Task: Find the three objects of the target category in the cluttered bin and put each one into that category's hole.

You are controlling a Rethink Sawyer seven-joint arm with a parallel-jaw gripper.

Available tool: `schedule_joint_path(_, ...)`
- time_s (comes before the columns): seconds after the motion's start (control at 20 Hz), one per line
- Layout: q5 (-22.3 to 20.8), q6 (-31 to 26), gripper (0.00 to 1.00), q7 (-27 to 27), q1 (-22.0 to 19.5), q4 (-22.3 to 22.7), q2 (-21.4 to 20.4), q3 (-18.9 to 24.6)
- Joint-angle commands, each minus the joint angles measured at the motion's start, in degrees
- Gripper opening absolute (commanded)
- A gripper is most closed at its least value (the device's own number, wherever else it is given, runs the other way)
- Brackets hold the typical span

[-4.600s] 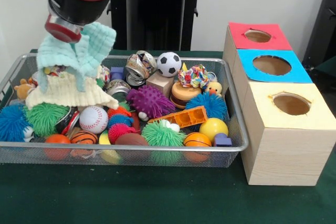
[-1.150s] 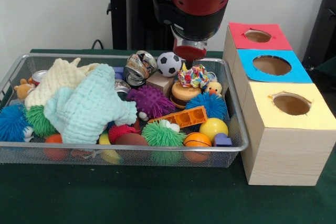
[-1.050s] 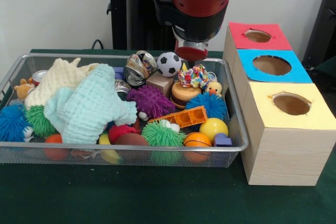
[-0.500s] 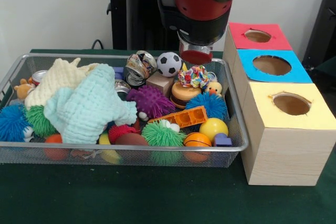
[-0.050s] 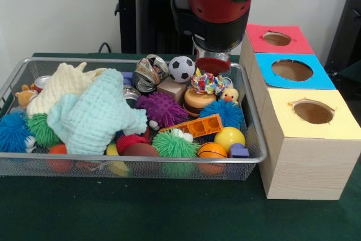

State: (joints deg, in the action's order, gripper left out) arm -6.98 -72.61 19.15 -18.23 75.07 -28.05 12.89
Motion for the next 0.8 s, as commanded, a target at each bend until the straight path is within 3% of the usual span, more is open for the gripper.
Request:
schedule_joint_path(0.05,0.7,4.7,1.00,14.4,-0.1,7.6,0.1,-0.3)
schedule_joint_path(0.55,-2.0,1.6,1.00,13.9,1.9,7.0,0.8,-2.0)
schedule_joint_path(0.8,-1.8,3.1,1.00,14.8,3.0,6.8,1.9,-2.5)
